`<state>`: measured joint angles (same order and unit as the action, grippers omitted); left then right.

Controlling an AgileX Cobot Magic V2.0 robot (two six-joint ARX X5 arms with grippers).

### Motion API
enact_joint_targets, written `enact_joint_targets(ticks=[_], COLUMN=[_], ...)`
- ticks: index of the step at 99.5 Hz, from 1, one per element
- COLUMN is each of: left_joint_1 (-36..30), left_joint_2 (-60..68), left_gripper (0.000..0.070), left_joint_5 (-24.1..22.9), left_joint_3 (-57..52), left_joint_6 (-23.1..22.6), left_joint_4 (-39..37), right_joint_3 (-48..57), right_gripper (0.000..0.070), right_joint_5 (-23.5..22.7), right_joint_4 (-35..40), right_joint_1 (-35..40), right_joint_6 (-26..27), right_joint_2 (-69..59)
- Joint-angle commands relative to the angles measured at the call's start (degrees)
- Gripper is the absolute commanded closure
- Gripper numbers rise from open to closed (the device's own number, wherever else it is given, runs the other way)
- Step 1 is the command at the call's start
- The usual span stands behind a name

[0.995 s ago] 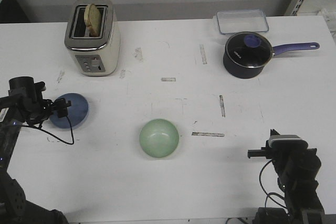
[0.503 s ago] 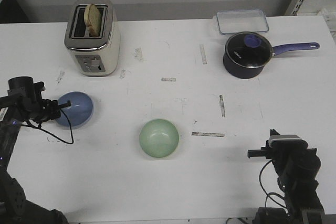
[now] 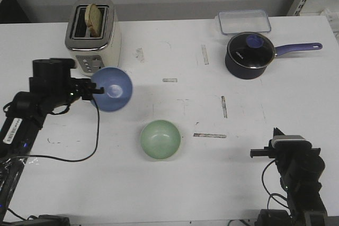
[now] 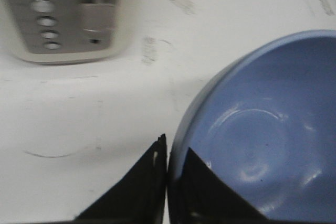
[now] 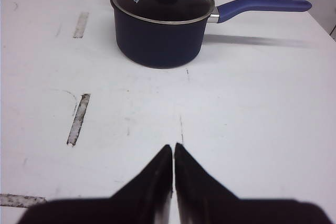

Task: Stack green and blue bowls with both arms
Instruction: 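Lift the blue bowl with the left gripper and flip it over the green bowl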

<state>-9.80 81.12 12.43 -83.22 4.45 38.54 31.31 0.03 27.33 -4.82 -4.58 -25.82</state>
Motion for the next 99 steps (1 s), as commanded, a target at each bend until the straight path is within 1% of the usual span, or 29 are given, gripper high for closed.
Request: enact_joint_targets(ticks=[1,12,23,33,45,59,83,85,88,90,92,96,97,99], left_joint_1=[-4.87,-11.69,-17.16,-20.65,-22.51,-23.08,-23.15,-23.15,-23.15,-23.15,-23.12,-23.15,-23.15,-23.15], left_joint_2=[0.76,2.01,4.09,6.6,10.23,13.62,14.82,14.82,14.82,14.82,14.82,14.82,14.82,14.82], left_gripper=[0.07,0.07,0.07,0.07,0.07,0.07,0.0691,0.0676,0.0629,0.058,0.0548,0.0424,0.0409,0.0349], left_joint_5=[0.55,0.55,0.55,0.55,0.55,0.55,0.55,0.55,0.55,0.55,0.55,0.55,0.55,0.55], left_joint_3=[-0.74,-0.72,-0.72,-0.72,-0.72,-0.72,-0.72,-0.72,-0.72,-0.72,-0.72,-0.72,-0.72,-0.72], left_joint_6=[0.13,-0.37,-0.37,-0.72,-0.72,-0.68,-0.72,-0.72,-0.7,-0.7,-0.7,-0.7,-0.68,-0.68], left_joint_4=[2.54,6.34,6.51,6.45,6.75,6.84,6.78,6.78,6.84,6.91,6.91,6.86,6.84,6.8], right_joint_3=[0.02,0.02,0.02,0.02,0.02,0.02,0.02,0.02,0.02,0.02,0.02,0.02,0.02,0.02], right_gripper=[0.07,0.07,0.07,0.07,0.07,0.07,0.07,0.07,0.07,0.07,0.07,0.07,0.07,0.07], right_joint_5=[-0.02,-0.02,-0.04,-0.04,-0.04,-0.04,-0.04,-0.04,-0.04,-0.04,-0.04,-0.04,-0.04,-0.04], right_joint_4=[-0.72,-0.72,-0.72,-0.72,-0.7,-0.7,-0.7,-0.7,-0.7,-0.7,-0.7,-0.7,-0.7,-0.7], right_joint_1=[0.09,0.09,0.09,0.09,0.09,0.09,0.09,0.09,0.09,0.09,0.09,0.09,0.09,0.09], right_joint_6=[0.79,0.79,0.79,0.76,0.74,0.76,0.76,0.76,0.76,0.76,0.76,0.76,0.76,0.76], right_joint_2=[-0.13,-0.11,-0.11,-0.11,-0.11,-0.11,-0.11,-0.11,-0.11,-0.11,-0.11,-0.11,-0.11,-0.11])
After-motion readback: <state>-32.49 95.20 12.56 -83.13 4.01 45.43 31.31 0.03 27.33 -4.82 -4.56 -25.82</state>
